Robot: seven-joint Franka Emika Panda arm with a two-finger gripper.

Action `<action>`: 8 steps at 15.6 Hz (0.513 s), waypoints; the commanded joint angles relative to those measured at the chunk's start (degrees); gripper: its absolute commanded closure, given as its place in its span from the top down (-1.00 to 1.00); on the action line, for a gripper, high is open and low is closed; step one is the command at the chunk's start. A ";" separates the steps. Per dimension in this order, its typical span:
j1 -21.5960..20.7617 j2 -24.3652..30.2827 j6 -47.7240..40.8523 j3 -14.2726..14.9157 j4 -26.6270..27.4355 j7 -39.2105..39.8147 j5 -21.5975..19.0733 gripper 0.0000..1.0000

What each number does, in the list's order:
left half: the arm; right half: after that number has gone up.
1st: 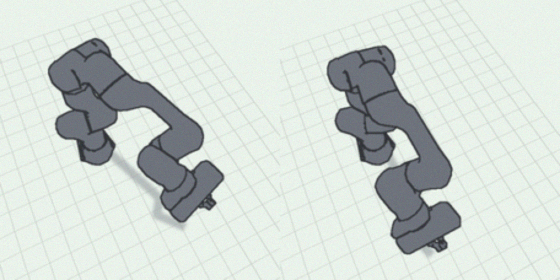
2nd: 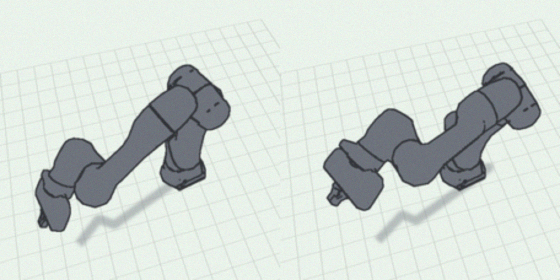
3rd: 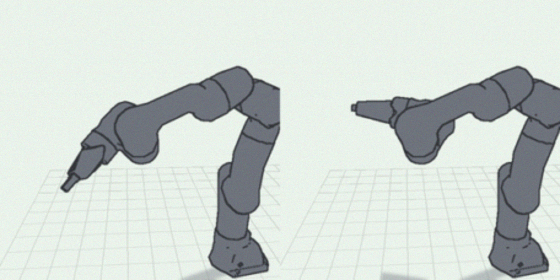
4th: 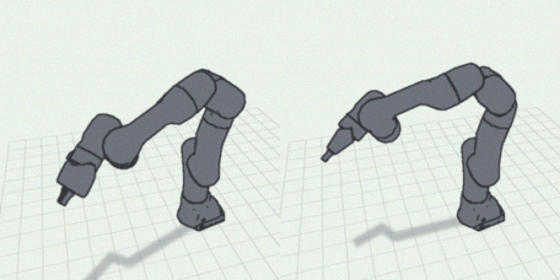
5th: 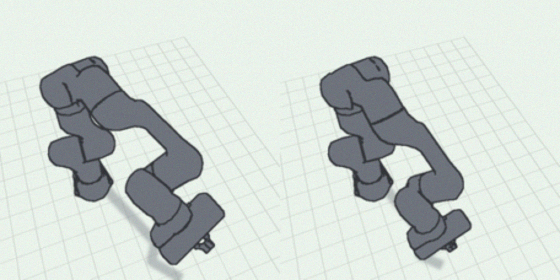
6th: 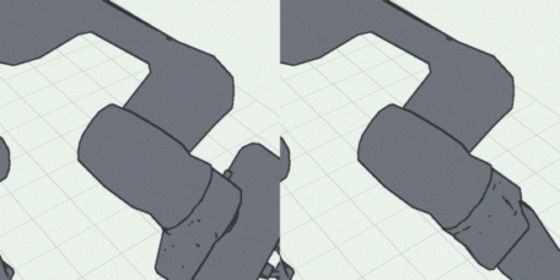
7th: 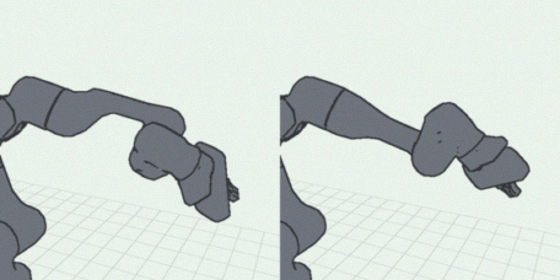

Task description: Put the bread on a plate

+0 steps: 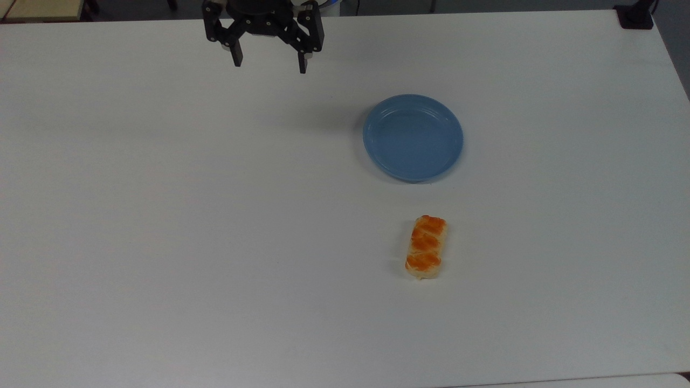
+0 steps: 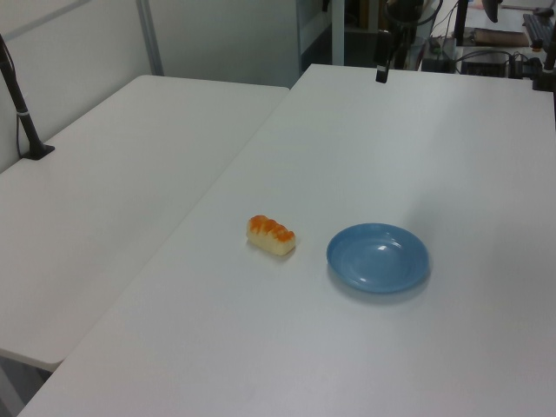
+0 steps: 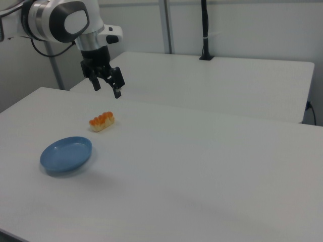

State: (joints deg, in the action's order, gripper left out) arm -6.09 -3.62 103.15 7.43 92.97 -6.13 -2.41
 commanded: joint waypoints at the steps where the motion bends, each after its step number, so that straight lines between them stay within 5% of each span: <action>1: -1.55 -1.30 1.00 0.56 -1.65 -0.02 -4.70 1.00; 8: -6.64 -8.06 16.01 2.58 -2.09 -7.58 -5.32 1.00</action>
State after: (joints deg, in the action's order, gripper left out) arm -9.40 -7.99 113.86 7.62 92.00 -10.40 -6.97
